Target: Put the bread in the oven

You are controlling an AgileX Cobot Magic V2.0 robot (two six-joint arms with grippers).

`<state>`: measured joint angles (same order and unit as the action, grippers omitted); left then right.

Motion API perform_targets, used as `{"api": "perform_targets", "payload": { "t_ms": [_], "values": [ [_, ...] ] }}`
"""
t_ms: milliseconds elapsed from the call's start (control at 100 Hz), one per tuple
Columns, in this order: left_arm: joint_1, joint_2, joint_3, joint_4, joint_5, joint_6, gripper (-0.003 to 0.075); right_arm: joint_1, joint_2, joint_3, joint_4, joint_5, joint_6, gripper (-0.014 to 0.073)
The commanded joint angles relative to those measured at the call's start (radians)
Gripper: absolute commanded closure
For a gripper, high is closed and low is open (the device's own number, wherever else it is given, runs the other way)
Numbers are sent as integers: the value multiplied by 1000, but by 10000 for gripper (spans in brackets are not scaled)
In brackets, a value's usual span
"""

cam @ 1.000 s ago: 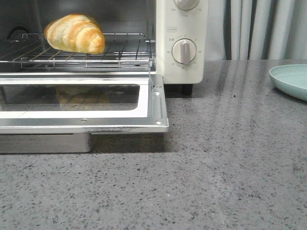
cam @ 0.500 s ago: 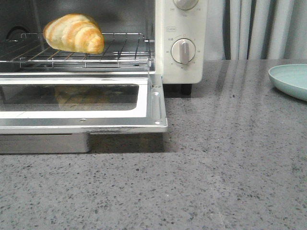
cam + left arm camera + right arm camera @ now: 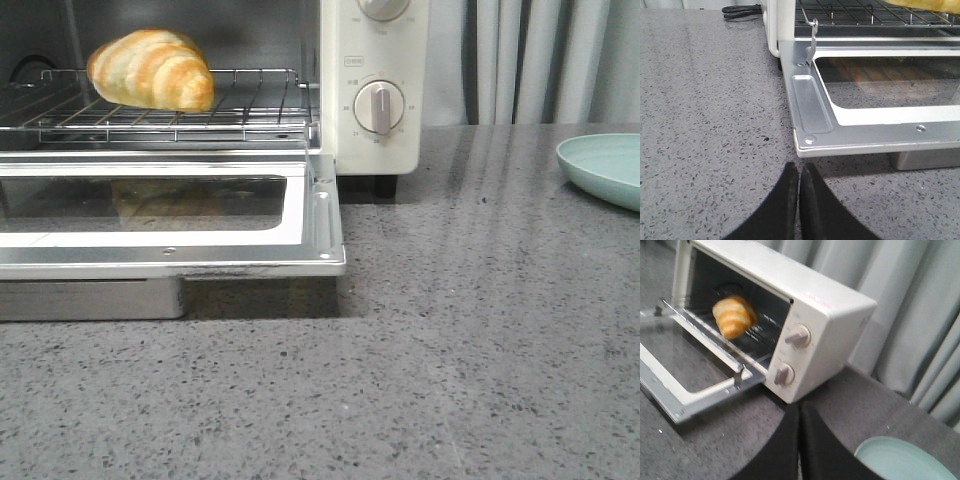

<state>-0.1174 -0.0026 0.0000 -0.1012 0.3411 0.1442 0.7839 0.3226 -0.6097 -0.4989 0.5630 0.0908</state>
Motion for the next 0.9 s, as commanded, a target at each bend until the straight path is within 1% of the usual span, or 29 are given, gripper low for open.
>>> {"api": "perform_targets", "payload": {
  "t_ms": [0, 30, 80, 200, 250, 270, 370, 450, 470, 480, 530, 740, 890],
  "values": [
    [2, -32, 24, -17, -52, -10, 741, -78, 5, 39, -24, -87, -3, 663],
    [2, -32, 24, -17, -52, -10, 741, -119, 5, 70, -5, -129, -3, 663],
    [2, -32, 24, -17, -52, -10, 741, -197, 6, 134, 26, -246, -3, 663],
    [2, -32, 24, -17, -52, -10, 741, -422, 6, 329, 105, -643, -3, 663],
    [2, -32, 24, -17, -52, -10, 741, -498, 4, 414, 127, -752, -3, 663],
    [2, -32, 24, -17, -52, -10, 741, -515, -4, 447, 142, -774, -3, 663],
    [2, -32, 24, -17, -52, -10, 741, -528, -71, 572, 227, -762, -3, 663],
    [2, -32, 24, -17, -52, -10, 741, -560, -138, 634, 281, -730, -3, 663],
    [2, -32, 24, -17, -52, -10, 741, -572, -156, 634, 290, -696, -3, 663],
    [2, -32, 24, -17, -52, -10, 741, -580, -167, 633, 293, -653, -3, 663],
    [2, -32, 24, -17, -52, -10, 741, -613, -199, 628, 311, -575, -3, 663],
    [2, -32, 24, -17, -52, -10, 741, -750, -254, 632, 316, -393, -3, 663],
    [2, -32, 24, -17, -52, -10, 741, -766, -257, 632, 316, -304, -4, 663]
  ]
}}
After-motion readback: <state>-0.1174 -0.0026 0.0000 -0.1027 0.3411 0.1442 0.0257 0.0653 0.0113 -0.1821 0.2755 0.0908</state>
